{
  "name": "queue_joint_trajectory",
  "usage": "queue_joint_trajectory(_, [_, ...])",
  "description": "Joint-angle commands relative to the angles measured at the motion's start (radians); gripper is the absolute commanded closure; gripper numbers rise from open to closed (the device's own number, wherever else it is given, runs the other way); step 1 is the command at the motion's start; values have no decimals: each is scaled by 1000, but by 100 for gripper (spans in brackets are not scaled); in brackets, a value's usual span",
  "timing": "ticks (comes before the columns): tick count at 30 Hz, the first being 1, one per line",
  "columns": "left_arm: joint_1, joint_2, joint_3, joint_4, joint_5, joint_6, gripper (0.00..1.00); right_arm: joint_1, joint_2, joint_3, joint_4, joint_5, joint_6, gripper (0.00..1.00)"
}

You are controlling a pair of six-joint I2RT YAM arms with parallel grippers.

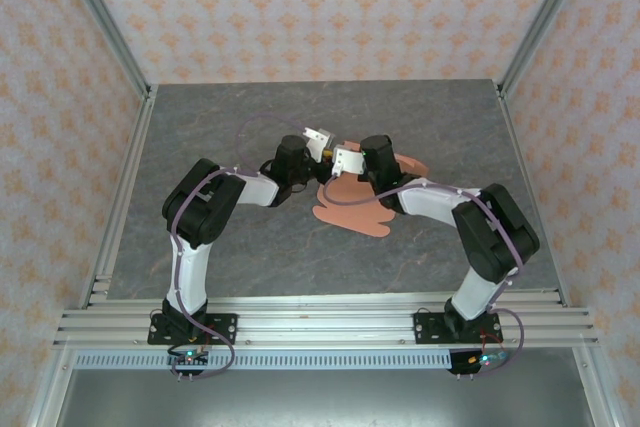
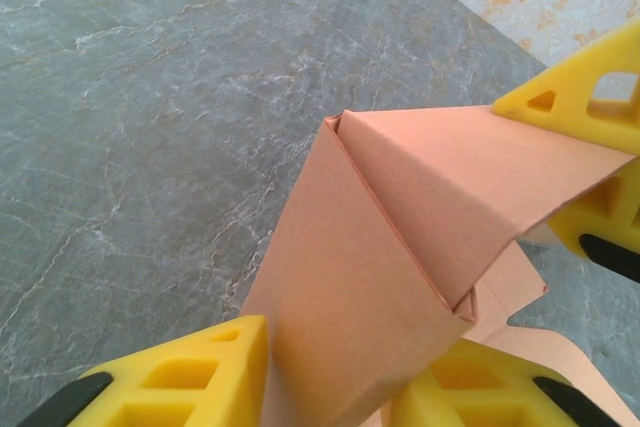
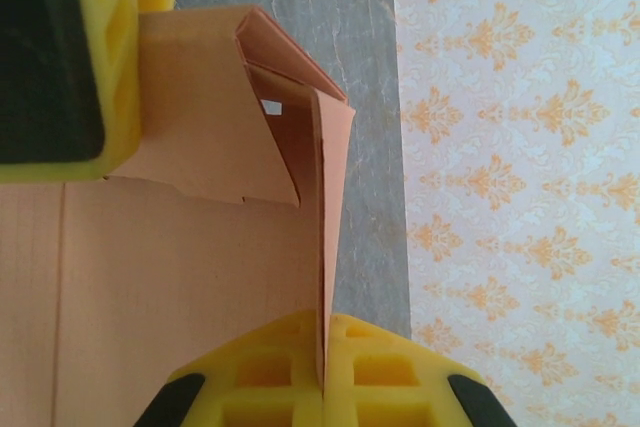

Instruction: Fold the paper box

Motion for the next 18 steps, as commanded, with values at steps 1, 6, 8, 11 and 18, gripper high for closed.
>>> queue_joint_trajectory(1, [23, -30, 1, 114, -124, -12, 67, 46, 28, -45, -26, -39, -55, 100])
queue_joint_trajectory(6, [16, -24, -1, 105, -137, 10, 66, 55, 30, -53, -14, -31, -62, 99])
queue_joint_trajectory(8, [13, -30, -6, 104, -133, 10, 67, 56, 30, -53, -24, -35, -57, 99])
queue_joint_trajectory(11, [12, -42, -23, 108, -142, 6, 68, 57, 22, -42, -52, -50, -35, 99])
queue_joint_trajectory(18, [7, -41, -17, 86, -212, -12, 62, 53, 29, -14, -94, -82, 17, 100])
